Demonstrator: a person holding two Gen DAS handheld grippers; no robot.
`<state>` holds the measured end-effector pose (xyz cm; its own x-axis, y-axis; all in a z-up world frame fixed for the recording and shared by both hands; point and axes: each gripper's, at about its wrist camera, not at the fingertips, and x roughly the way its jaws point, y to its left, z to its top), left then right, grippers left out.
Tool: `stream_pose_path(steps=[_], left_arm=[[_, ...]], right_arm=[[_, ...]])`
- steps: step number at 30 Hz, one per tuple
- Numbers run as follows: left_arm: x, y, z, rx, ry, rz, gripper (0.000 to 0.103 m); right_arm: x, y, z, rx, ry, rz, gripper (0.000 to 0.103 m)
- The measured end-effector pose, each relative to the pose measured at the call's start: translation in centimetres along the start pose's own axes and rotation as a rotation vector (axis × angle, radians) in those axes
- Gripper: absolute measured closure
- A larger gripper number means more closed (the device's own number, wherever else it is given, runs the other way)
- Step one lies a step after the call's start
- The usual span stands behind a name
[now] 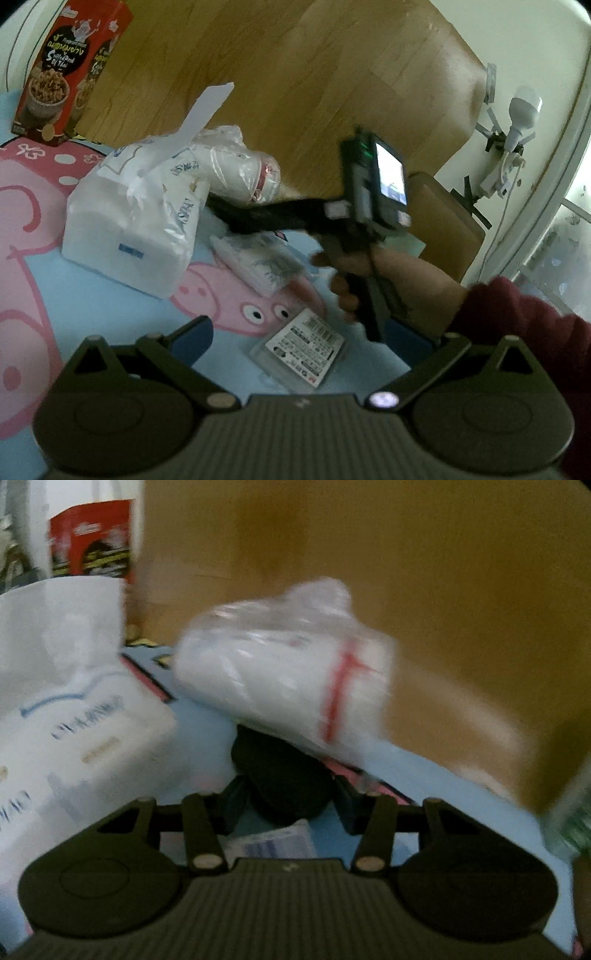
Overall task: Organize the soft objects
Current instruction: 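Move the right gripper to the black glasses case and grasp it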
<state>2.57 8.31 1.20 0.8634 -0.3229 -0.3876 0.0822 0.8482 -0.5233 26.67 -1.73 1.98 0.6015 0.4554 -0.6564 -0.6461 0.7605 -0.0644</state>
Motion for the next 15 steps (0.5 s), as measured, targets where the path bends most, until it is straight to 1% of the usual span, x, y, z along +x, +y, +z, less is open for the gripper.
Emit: stream_pose_path(steps=[5,7,10,11,15], left_arm=[[0.0,0.0,0.0,0.001,0.000,0.000,0.001],[0.0,0.1,0.0,0.001,0.000,-0.001,0.001],[0.0,0.0,0.0,0.009,-0.002,-0.003,0.001],[0.0,0.0,0.0,0.013,-0.004,-0.002,0.001],[-0.2,-0.4,-0.1,0.042,-0.013,-0.002,0.001]], right_arm=[[-2.9,-3.4,-2.6,0.141,0.034,-0.112,0.050],[-4.5,-4.0,-3.6,0.186,0.045,-0.125,0.050],[-6.7,-3.6,-5.3,0.184,0.048,-0.135,0.050],[-7.3,-3.8,-6.0,0.179,0.047,-0.134,0.050],[-10.3,-2.4,-8.6,0.152,0.029,-0.119,0.050]])
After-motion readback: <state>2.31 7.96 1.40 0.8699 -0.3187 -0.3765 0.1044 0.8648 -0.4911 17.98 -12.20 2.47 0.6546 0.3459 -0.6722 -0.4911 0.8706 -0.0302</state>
